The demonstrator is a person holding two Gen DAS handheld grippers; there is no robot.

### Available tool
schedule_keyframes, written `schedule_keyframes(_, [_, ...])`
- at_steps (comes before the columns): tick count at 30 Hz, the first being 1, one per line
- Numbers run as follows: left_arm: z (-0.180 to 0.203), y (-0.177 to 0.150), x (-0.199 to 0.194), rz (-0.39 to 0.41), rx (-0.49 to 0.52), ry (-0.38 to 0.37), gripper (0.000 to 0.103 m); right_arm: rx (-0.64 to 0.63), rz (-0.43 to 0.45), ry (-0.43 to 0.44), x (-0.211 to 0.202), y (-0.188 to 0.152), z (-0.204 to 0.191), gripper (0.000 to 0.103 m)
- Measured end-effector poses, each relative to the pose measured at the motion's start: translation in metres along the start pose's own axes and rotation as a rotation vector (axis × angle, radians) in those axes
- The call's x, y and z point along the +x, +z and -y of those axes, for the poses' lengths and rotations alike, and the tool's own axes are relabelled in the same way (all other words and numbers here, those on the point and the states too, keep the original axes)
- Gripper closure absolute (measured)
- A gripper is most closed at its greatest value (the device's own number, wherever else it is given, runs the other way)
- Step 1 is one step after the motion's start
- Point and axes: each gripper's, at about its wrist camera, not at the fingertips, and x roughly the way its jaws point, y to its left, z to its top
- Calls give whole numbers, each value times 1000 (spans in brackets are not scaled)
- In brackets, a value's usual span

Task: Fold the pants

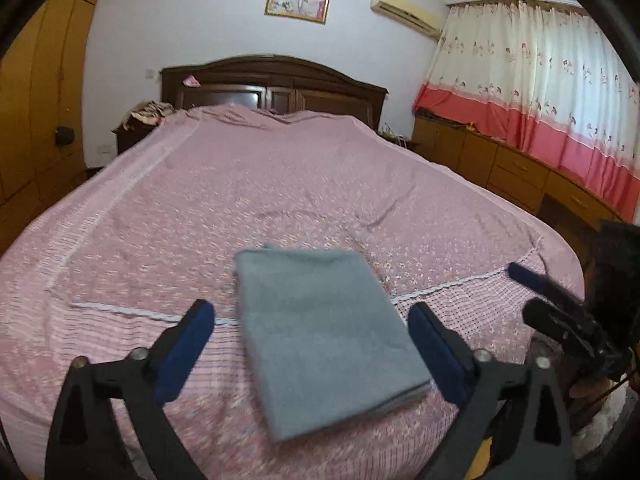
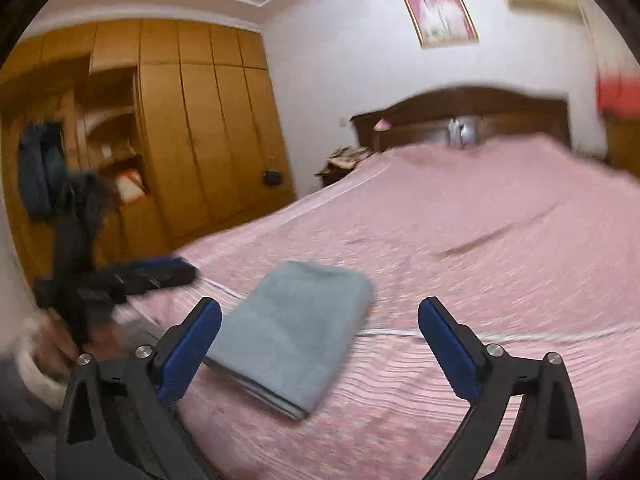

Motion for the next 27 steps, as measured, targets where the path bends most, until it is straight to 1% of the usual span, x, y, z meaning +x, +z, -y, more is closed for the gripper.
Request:
schedule_keyframes(2, [-6, -12, -13, 4, -10, -10, 0, -79, -65, -57, -13, -5, -9, 2])
schedule_keyframes(4, [-13, -21, -17, -13, -29, -20, 0, -120, -92, -75, -27, -15, -17, 2])
schedule_keyframes(6, [-18, -33, -20, -20, -56, -10, 0, -139, -69, -84, -46, -26, -23, 2])
schedule_keyframes(8, [-20, -49, -24, 0, -62, 6, 0, -143, -38, -80, -58, -27, -32, 2])
schedule_keyframes(10, [-20, -63, -25, 12, -48, 3, 0, -122, 14, -59, -74, -24, -33, 1])
schedule_keyframes(11, [-19, -68, -26, 13, -52, -9, 0, -96, 27, -28, -78, -25, -32, 0])
schedule_keyframes(12, [-20, -71, -25, 2, -60, -18, 0, -78, 20, -8, -74, -25, -32, 0])
schedule_keyframes(13, [-21, -71, -26, -1, -61, -25, 0, -65, 10, -7, -75, -29, -31, 0])
schedule_keyframes(15, [-21, -71, -29, 22, -60, -48, 0, -69, -9, -21, -72, -33, -33, 0])
schedule_keyframes(17, [-23, -73, -32, 38, -66, -65, 0, -110, -10, -34, -70, -35, -42, 0])
schedule_keyframes(18, [-23, -73, -33, 43, -68, -64, 0, -130, -17, -24, -69, -36, -46, 0])
schedule_keyframes(20, [-24, -73, -34, 50, -73, -62, 0, -181, -54, -12, -61, -40, -56, 0])
schedule_keyframes(24, [-22, -73, -30, 31, -69, -67, 0, -239, -108, -65, -47, -50, -66, 0])
schedule_keyframes(27, [-16, -75, -25, 8, -43, -57, 0, -262, -146, -47, -37, -55, -69, 0])
